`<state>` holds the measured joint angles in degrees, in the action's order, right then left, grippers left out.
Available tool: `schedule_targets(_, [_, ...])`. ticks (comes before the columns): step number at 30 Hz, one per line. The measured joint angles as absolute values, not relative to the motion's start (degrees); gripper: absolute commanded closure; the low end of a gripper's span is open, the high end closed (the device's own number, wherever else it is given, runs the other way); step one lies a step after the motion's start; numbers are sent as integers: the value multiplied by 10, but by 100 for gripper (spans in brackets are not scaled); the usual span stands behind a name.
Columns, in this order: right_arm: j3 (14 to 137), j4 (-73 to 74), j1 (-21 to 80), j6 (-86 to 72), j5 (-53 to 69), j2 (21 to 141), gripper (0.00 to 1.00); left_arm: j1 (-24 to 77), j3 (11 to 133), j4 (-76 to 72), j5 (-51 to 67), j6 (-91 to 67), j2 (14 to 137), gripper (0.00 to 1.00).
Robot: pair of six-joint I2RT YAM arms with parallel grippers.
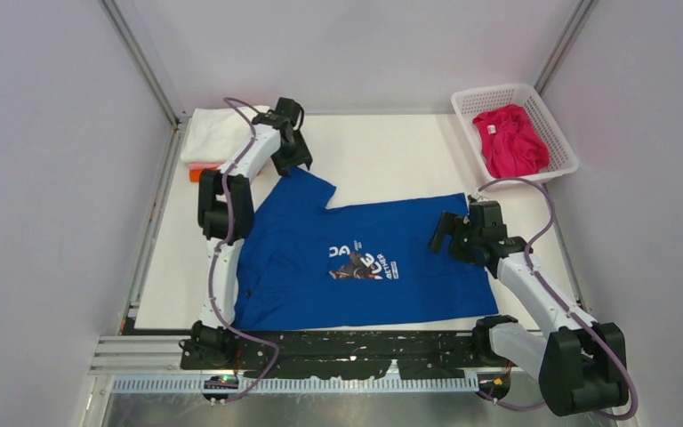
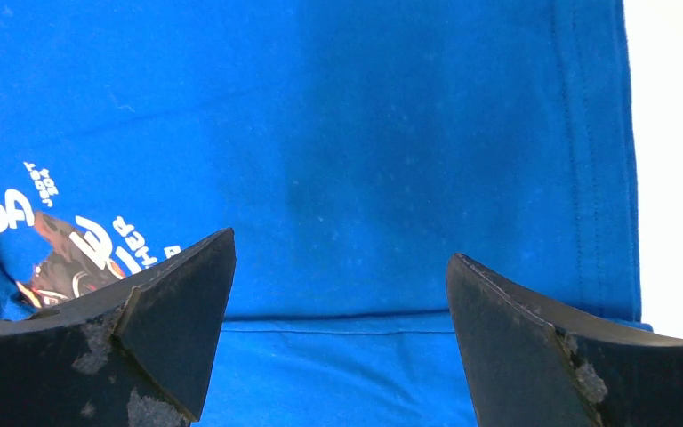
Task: Fold and stack the t-shirts
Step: Grab the side of the flattened tshirt furthest away from the robot with both arms
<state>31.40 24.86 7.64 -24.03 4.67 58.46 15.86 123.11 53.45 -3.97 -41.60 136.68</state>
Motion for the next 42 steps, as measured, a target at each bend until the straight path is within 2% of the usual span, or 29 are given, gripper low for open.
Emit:
schedule_targets(2, [309,241,76,-241,51,601,4,158,1212,503,-34,-380,1341,22])
schedule_targets(5, [305,240,76,-241,51,616,5,152,1206,446,12,-331,1318,3])
schedule_targets(6, [305,240,76,-241,51,618,5,149,1210,427,31,-322,1316,1])
schedule_targets(13, [305,240,76,-241,44,620,5,117,1293,387,97,-300,1371,0])
schedule_targets(18, [307,242,76,-241,36,620,5,87,1284,362,166,-332,1418,0])
schedule_targets(26, [317,255,76,-240,19,619,5,78,1268,351,206,-385,1438,0])
schedule_targets(32, [318,263,76,-238,14,611,5,91,1243,377,200,-383,1419,1])
schedule_targets(42, [321,274,76,-232,13,598,5,120,1235,478,129,-336,1400,15])
